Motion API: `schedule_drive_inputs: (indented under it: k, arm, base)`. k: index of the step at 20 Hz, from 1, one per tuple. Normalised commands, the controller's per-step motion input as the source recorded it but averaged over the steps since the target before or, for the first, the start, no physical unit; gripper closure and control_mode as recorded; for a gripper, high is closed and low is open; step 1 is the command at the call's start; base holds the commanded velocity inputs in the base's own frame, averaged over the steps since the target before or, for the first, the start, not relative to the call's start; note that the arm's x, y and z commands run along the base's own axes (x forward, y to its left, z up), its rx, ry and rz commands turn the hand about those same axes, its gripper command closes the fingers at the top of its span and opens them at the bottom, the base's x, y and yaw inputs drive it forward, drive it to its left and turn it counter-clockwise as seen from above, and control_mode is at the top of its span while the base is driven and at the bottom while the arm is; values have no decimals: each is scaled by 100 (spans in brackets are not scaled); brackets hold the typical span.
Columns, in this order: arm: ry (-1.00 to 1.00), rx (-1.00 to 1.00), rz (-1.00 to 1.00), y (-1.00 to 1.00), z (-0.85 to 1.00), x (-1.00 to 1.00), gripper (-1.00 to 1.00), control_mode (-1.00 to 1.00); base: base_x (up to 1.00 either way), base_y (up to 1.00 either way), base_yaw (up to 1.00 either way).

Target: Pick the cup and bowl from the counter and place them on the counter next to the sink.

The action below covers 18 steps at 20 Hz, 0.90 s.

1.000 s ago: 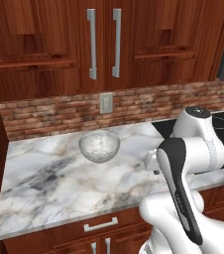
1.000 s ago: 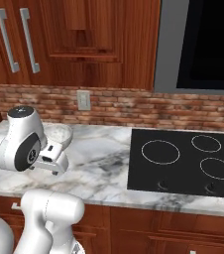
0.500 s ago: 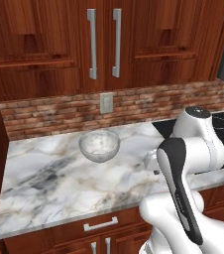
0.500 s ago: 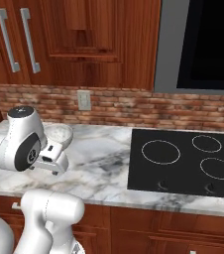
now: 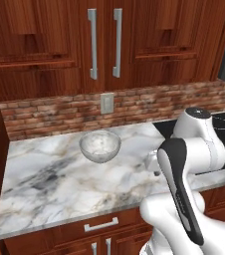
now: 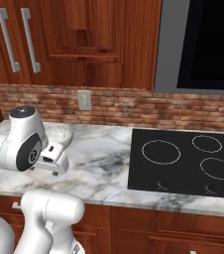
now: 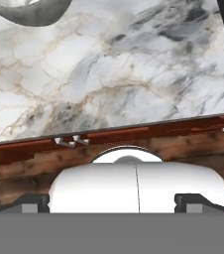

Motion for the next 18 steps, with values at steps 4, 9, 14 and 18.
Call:
schedule_drive_inputs:
  k: [4, 9, 14, 18]
  arm:
    - [0, 10, 0, 0, -40, -2, -100, -100]
    - [-1, 6, 0, 0, -22, 0, -100, -100]
    - [0, 0, 0, 10, 0, 19, -100, -100]
    - [-2, 0, -6, 40, 0, 43, -100, -100]
  base:
    - [0, 0, 0]
    - [0, 0, 0]
    - [0, 0, 0]
    - [0, 0, 0]
